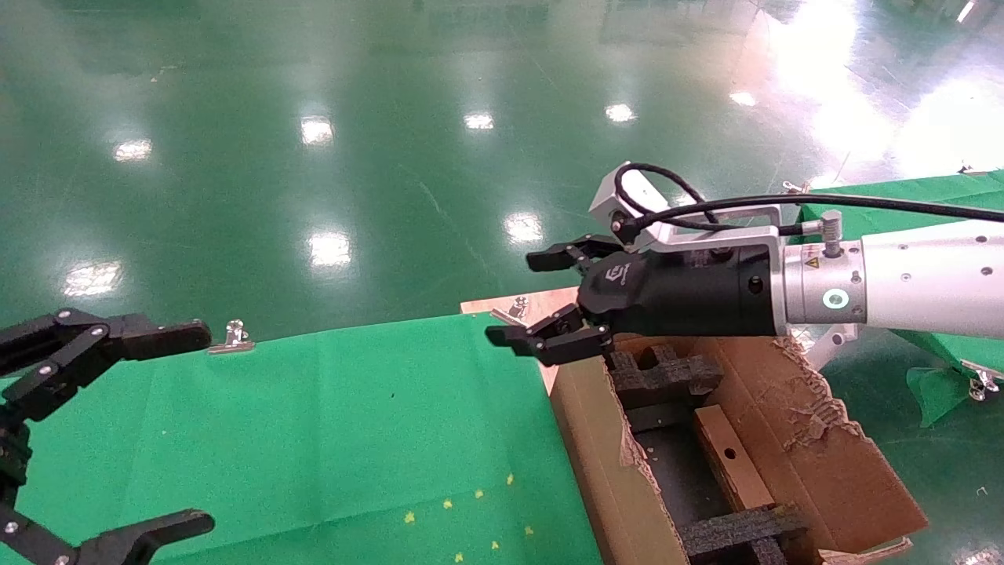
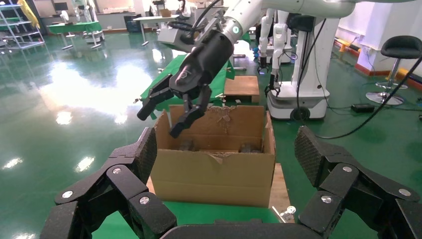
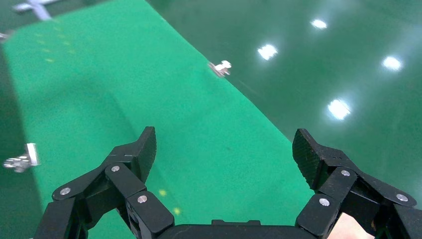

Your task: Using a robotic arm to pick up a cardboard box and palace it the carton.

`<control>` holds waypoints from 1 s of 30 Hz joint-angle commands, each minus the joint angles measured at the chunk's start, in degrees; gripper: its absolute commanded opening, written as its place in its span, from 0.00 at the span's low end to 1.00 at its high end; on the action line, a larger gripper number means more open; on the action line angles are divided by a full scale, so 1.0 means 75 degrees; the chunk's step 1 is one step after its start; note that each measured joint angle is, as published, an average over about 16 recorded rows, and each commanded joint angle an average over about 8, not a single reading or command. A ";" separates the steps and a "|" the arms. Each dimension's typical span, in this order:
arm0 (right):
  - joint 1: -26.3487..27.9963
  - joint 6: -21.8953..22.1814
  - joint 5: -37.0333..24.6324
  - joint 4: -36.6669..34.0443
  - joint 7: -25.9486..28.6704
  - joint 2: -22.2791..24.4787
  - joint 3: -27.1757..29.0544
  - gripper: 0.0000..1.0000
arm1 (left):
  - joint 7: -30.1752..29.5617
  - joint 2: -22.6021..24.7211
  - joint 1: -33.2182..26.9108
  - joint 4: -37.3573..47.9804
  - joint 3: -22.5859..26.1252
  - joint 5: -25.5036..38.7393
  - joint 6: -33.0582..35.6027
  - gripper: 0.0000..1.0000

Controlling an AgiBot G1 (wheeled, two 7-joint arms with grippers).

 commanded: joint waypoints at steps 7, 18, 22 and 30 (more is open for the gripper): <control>-0.0864 -0.0878 0.0394 0.0024 -0.0545 -0.0245 0.1343 1.00 | 0.0001 -0.0001 0.0000 0.0000 0.0002 -0.0001 -0.0001 1.00; -0.2063 -0.2096 0.0940 0.0058 -0.1301 -0.0585 0.3205 1.00 | 0.0002 -0.0001 -0.0001 0.0000 0.0004 -0.0002 -0.0001 1.00; -0.2495 -0.2534 0.1137 0.0070 -0.1574 -0.0707 0.3876 1.00 | 0.0002 -0.0002 -0.0001 0.0000 0.0005 -0.0003 -0.0002 1.00; -0.3312 -0.3364 0.1508 0.0092 -0.2089 -0.0938 0.5147 1.00 | 0.0003 -0.0002 -0.0001 0.0000 0.0006 -0.0004 -0.0002 1.00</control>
